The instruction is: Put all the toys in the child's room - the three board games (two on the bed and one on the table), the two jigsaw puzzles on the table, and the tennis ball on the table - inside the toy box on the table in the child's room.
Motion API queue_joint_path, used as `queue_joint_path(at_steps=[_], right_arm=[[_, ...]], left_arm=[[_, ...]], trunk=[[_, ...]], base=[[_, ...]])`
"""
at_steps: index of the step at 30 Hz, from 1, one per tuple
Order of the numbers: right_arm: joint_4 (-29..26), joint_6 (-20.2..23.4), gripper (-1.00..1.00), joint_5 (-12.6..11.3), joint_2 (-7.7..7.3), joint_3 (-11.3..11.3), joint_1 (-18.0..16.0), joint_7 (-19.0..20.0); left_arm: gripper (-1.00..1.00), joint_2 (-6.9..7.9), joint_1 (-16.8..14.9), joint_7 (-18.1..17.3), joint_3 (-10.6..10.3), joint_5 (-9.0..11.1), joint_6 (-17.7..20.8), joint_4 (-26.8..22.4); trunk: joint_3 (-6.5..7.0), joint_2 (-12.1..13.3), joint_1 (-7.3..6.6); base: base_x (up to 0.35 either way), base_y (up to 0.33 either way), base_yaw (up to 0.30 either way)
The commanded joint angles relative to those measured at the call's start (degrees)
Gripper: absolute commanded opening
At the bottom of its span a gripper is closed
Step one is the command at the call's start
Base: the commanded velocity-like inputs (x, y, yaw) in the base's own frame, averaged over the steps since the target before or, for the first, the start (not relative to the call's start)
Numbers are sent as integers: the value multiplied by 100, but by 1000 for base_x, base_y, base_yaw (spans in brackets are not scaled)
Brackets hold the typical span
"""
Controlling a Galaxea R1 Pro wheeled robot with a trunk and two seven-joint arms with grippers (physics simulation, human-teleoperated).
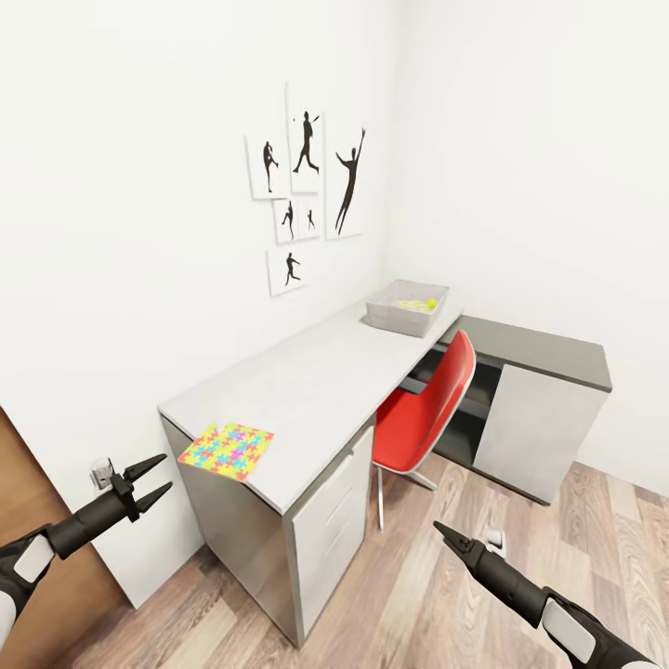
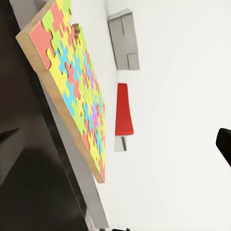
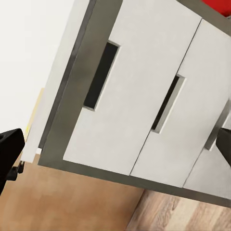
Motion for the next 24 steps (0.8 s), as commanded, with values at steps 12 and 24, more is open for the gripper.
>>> queue_joint_path(at_steps=[12,24], right_arm=[[0,-50,100,-60,-4,28,-4,14],[0,-99,100,-60,-4,28,-4,15]], left_arm=[[100,1,-4,-9,1,21,53,3],[100,16,-4,-16,1,17,45,3]], trunk=[[-6,-3,0],[-6,-3,0]], base=[[5,-110,0],[91,21,0]])
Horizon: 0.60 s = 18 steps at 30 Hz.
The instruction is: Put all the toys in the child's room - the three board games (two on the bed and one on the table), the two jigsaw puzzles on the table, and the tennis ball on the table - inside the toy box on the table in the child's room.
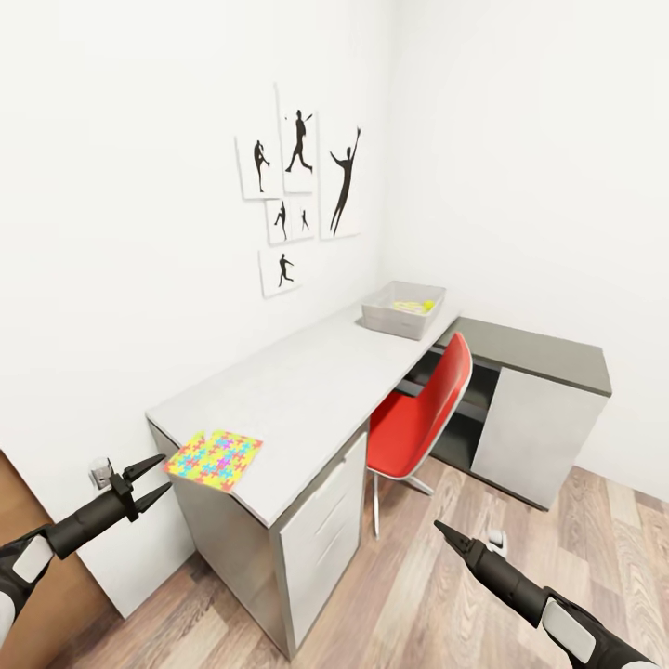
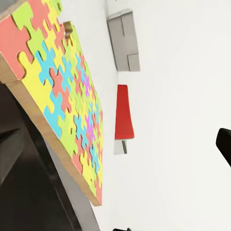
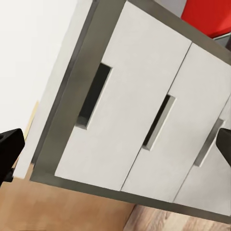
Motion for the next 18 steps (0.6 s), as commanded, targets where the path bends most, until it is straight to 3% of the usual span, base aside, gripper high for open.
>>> queue_joint_path(at_steps=[1,18], right_arm=[[-1,59,100,-60,-4,27,-5,17],[-1,59,100,-60,-4,27,-5,20]], left_arm=[[100,2,-4,-7,-1,21,48,3],[100,26,-4,-17,33,21,56,3]], trunk=[[-6,-3,1],[-24,-43,23]], base=[[51,20,0],[8,3,0]])
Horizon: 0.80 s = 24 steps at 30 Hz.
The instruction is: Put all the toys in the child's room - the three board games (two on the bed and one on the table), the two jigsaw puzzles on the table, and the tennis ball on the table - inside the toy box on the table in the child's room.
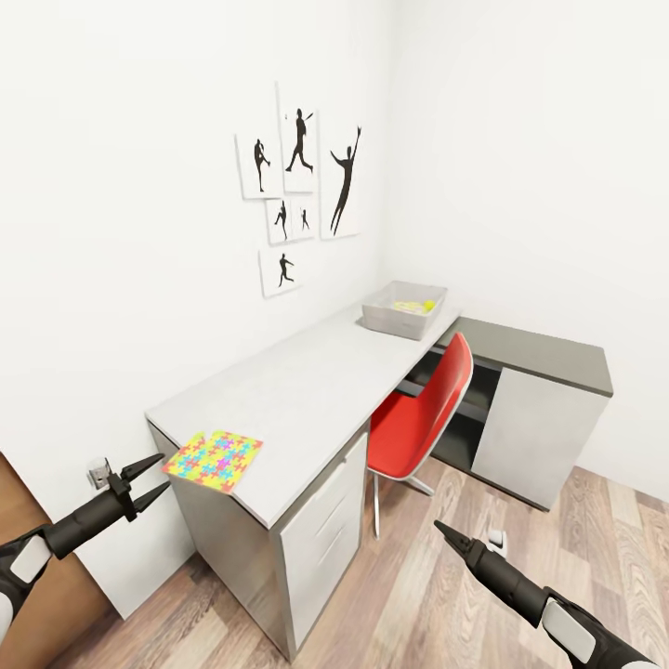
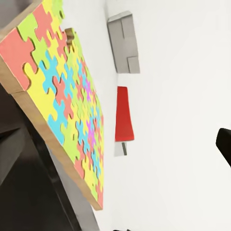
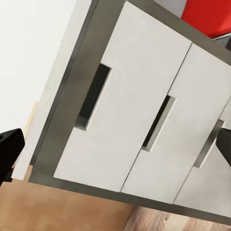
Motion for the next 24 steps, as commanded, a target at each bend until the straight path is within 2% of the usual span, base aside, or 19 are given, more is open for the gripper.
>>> queue_joint_path(at_steps=[1,8,13,24], right_arm=[[-1,60,100,-59,-4,27,-5,14],[-1,54,100,-61,-4,27,-5,16],[-1,44,100,-61,-8,27,-5,20],[-1,42,100,-61,-7,27,-5,34]], left_arm=[[100,3,-4,-7,3,21,49,3],[100,5,-4,-3,8,22,49,3],[100,5,-4,-2,8,20,49,3],[100,5,-4,1,8,20,47,3]], trunk=[[-24,-45,22],[-150,-326,176],[-150,-326,176],[-347,-767,418]], base=[[0,0,0],[0,0,0],[0,0,0],[0,0,0]])
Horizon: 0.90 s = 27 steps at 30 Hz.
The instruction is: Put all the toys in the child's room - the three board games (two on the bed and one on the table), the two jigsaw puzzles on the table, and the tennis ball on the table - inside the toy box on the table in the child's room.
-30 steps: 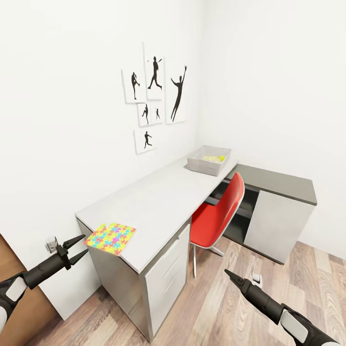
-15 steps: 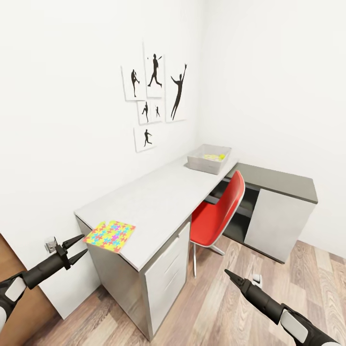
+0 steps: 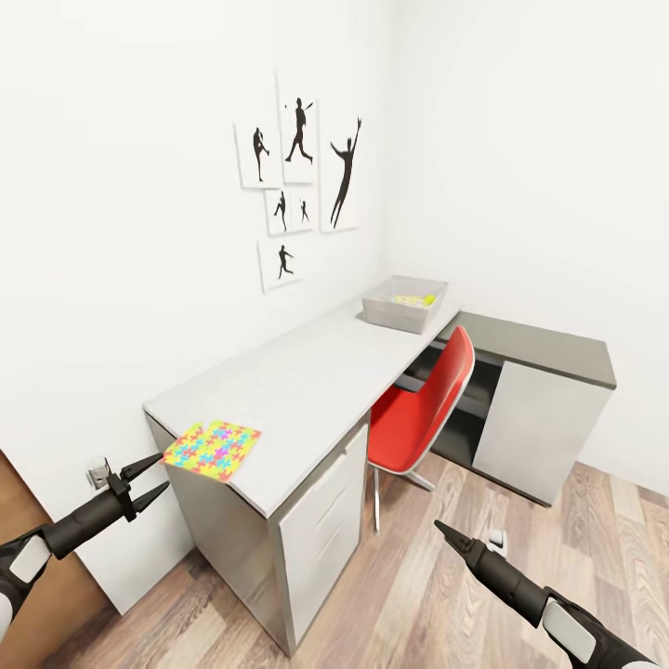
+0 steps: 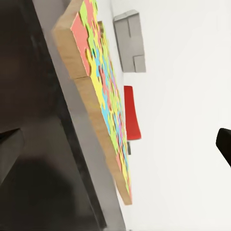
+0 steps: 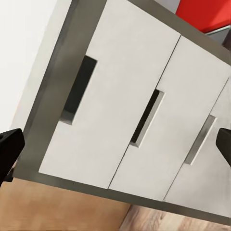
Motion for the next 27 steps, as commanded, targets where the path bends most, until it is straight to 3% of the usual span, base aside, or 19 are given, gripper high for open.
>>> queue_joint_path(at_steps=[1,27], right_arm=[[-1,60,100,-61,-3,27,-5,15],[0,51,100,-61,-3,27,-5,29]], left_arm=[[100,1,-4,-7,-1,21,49,3],[100,30,4,-14,-1,19,42,3]], trunk=[[-24,-45,22],[-24,-45,22]], base=[[0,0,0],[36,0,0]])
